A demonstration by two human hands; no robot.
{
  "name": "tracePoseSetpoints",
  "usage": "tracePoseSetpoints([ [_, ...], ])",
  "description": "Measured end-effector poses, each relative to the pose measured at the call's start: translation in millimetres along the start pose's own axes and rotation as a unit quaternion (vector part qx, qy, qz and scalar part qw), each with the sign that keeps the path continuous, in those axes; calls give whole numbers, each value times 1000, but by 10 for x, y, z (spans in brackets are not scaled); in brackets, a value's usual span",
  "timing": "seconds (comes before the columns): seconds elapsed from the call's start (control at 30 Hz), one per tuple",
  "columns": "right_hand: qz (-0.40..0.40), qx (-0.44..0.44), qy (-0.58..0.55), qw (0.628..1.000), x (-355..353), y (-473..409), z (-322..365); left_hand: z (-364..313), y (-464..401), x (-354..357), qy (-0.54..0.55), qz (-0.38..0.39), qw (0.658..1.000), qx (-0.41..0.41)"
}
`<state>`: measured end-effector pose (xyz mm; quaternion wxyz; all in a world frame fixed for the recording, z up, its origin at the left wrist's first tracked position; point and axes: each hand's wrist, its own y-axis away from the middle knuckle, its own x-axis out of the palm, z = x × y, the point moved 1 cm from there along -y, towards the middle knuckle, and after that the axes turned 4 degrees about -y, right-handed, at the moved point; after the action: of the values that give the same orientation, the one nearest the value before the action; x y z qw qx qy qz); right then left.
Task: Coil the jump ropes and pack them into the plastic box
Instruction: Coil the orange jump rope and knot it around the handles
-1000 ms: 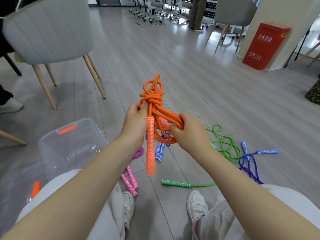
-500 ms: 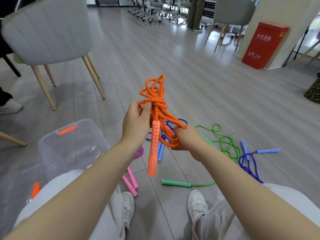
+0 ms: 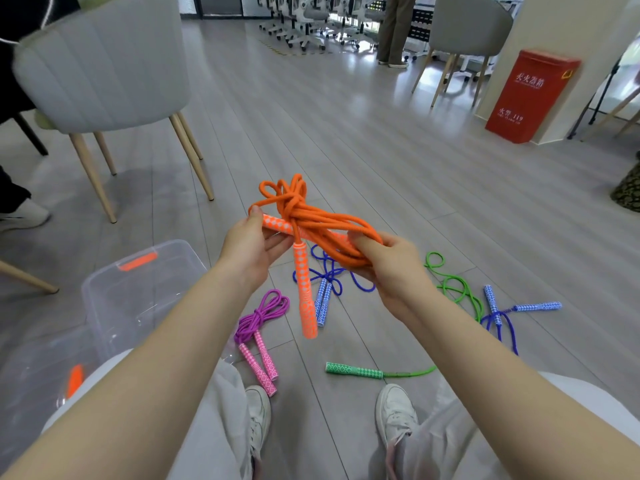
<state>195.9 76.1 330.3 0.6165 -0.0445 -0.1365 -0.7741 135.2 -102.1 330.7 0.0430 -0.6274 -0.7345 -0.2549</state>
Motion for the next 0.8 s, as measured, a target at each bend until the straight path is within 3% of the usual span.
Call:
tracePoseSetpoints([
  [0.33, 156, 12, -105, 982, -76, 73, 221, -112, 30, -14, 68, 101, 989, -78],
  [0.53, 215, 55, -118, 968, -38, 134, 190, -43, 50, 34, 47, 98, 991, -75],
  [0.63, 165, 41, -64, 983, -39, 87, 176, -57, 16, 39, 84, 82, 993, -26],
  [0.73, 3, 2, 86, 996, -80, 20, 123, -80, -15, 24, 67, 75, 994, 49],
  [0.8, -31, 4, 89, 996, -111, -1, 113, -76, 2, 33, 28, 74, 994, 81],
])
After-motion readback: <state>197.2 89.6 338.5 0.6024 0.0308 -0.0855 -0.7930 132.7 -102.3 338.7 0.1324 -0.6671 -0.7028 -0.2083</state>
